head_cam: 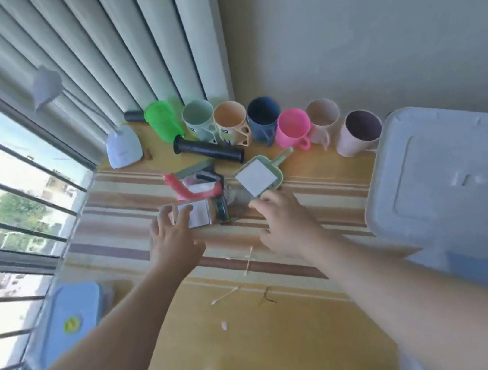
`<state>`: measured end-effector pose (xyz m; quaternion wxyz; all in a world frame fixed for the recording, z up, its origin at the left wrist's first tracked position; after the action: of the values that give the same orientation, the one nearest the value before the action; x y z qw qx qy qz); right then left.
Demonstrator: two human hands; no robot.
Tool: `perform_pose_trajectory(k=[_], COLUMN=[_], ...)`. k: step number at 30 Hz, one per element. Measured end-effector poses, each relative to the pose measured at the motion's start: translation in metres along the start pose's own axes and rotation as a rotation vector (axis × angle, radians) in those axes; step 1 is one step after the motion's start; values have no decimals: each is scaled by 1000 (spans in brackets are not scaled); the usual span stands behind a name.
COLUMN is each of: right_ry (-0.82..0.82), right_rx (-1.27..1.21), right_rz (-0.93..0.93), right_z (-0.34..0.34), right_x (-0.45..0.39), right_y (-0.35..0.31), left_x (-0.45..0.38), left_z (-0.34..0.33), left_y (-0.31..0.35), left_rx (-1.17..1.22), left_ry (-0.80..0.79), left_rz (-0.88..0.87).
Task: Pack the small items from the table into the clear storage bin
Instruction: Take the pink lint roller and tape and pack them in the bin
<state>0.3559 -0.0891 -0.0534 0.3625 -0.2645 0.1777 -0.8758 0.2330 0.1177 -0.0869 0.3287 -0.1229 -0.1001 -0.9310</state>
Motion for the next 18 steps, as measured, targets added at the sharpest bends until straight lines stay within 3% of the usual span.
perform_pose_trajectory(k=[5, 9, 12, 15, 18], right_ry=[-124, -124, -98, -56, -40], right_rx=[-20, -57, -93, -225, -574], right_rz=[-37, -79, -82, -90, -116], right_z=[-58, -75, -79, -72, -63], right_x=[-53, -70, -72, -72, -69], right_y=[-20, -19, -15, -11, -16], left_x=[-41, -50, -50, -33, -10], left_z=[-18, -24, -26, -16, -6], left_y=[-10, -8, -10, -13, -15], left_rx=[-53, -124, -140, 105, 359], left_ry=[-32, 73, 49, 66, 93], left_rz=[-195, -229, -243, -271, -209])
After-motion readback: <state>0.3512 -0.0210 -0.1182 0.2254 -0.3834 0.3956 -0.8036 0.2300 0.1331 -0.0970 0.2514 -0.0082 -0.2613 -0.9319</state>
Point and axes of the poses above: each hand's wrist, its own x-axis away from the middle knuckle, its own z-axis out of the back of the hand, y = z × x, the point moved 9 cm from there along -x, towards the middle knuckle, and after that the axes turned 6 degrees about -x, right-handed, at the moved point
